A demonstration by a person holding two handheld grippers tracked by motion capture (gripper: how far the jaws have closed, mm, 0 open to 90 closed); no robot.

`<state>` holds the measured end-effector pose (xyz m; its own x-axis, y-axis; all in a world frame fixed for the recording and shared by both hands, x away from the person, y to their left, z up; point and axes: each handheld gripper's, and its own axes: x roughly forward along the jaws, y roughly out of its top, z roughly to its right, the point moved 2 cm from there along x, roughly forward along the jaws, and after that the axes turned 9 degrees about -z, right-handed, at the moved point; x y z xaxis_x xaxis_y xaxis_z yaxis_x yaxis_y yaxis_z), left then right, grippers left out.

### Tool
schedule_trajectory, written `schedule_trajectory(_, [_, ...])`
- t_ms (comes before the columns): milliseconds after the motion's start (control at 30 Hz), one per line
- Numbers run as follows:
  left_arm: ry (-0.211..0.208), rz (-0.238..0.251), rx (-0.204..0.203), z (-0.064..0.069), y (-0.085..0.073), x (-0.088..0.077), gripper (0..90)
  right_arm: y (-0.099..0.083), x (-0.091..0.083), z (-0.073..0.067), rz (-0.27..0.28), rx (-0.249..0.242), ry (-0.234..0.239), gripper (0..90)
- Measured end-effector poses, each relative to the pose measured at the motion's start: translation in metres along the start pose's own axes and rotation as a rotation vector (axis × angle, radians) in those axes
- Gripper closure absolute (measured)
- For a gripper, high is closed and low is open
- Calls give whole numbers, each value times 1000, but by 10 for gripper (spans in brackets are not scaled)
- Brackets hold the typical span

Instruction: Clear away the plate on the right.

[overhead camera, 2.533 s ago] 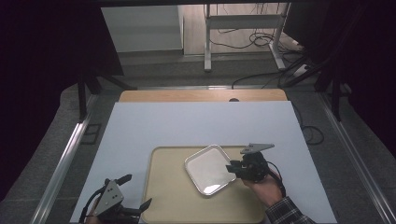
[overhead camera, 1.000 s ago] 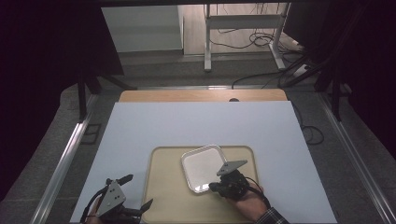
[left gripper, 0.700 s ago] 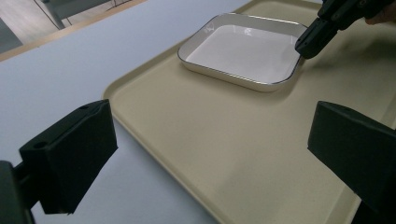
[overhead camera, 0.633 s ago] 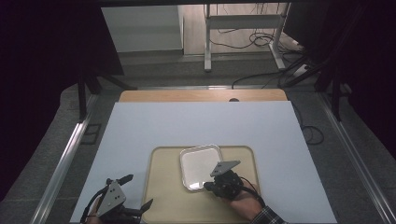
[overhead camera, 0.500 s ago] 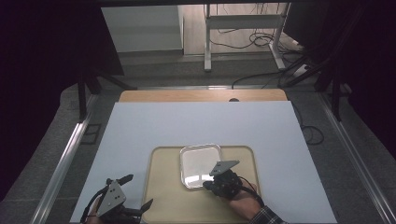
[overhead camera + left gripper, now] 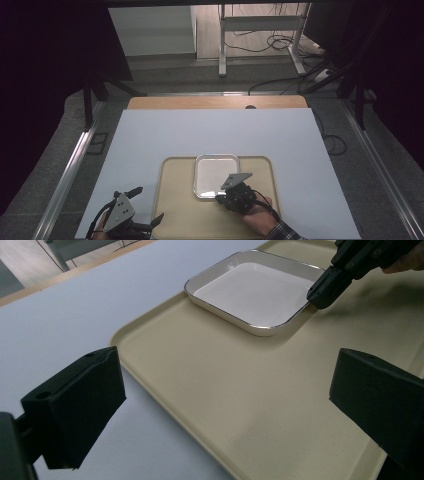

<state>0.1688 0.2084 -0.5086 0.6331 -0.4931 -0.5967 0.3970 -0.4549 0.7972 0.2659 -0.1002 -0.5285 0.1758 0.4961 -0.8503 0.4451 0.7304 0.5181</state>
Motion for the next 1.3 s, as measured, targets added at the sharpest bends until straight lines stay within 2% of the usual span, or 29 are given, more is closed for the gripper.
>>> schedule_trajectory(300, [1, 0, 0, 0, 0, 0, 9, 1, -2, -1, 10, 8, 11, 842])
schedule_trajectory(433, [0, 1, -1, 0, 0, 0, 9, 1, -7, 0, 27, 12, 1, 806])
schedule_trajectory(733, [0, 1, -1, 0, 0, 0, 8, -1, -22, 4, 74, 30, -20, 665])
schedule_trajectory(1067, [-2, 5, -4, 0, 0, 0, 9, -9, -35, 15, 94, 58, -52, 496])
schedule_trajectory(1300, [-6, 9, -13, -1, 0, -1, 8, -15, -48, 21, 123, 73, -76, 451])
